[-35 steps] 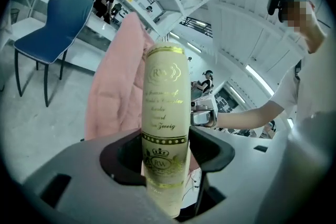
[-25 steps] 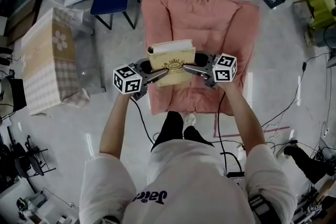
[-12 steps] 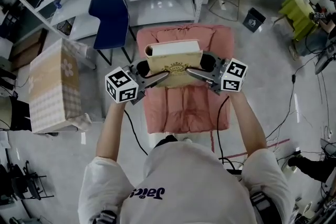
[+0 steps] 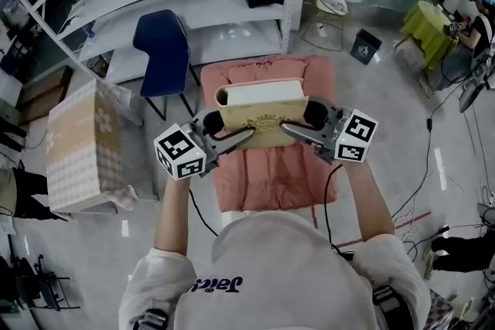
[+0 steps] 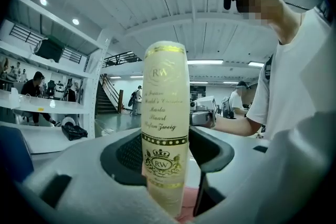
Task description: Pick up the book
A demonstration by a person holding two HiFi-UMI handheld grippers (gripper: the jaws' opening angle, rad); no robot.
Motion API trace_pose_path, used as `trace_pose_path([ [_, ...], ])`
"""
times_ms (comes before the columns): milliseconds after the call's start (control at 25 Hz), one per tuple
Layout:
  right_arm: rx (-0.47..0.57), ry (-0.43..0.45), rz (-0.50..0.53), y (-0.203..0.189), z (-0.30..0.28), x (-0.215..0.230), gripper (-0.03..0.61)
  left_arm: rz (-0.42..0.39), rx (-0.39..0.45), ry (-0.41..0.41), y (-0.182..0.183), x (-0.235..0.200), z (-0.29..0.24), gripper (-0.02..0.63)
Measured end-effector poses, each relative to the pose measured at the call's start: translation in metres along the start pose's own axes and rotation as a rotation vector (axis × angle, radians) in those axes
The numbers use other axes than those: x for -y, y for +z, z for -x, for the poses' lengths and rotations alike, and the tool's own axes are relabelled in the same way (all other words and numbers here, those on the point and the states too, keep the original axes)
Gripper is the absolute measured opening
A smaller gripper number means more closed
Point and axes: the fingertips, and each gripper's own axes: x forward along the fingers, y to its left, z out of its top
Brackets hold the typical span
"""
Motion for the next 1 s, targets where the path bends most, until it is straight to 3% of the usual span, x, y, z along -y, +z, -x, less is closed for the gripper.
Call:
trace_pose_path([
  [680, 0.019, -0.043, 0.033, -0.001, -0.005, -0.013, 0.258, 0.056, 0.065, -0.003, -0.008, 0.004, 0.013, 0.255],
  [1000, 0.046, -0.108, -0.041, -0.011, -0.006, 0.010, 0.261, 0.128, 0.070, -0.024, -0.017, -0.016, -0.002, 0.258],
])
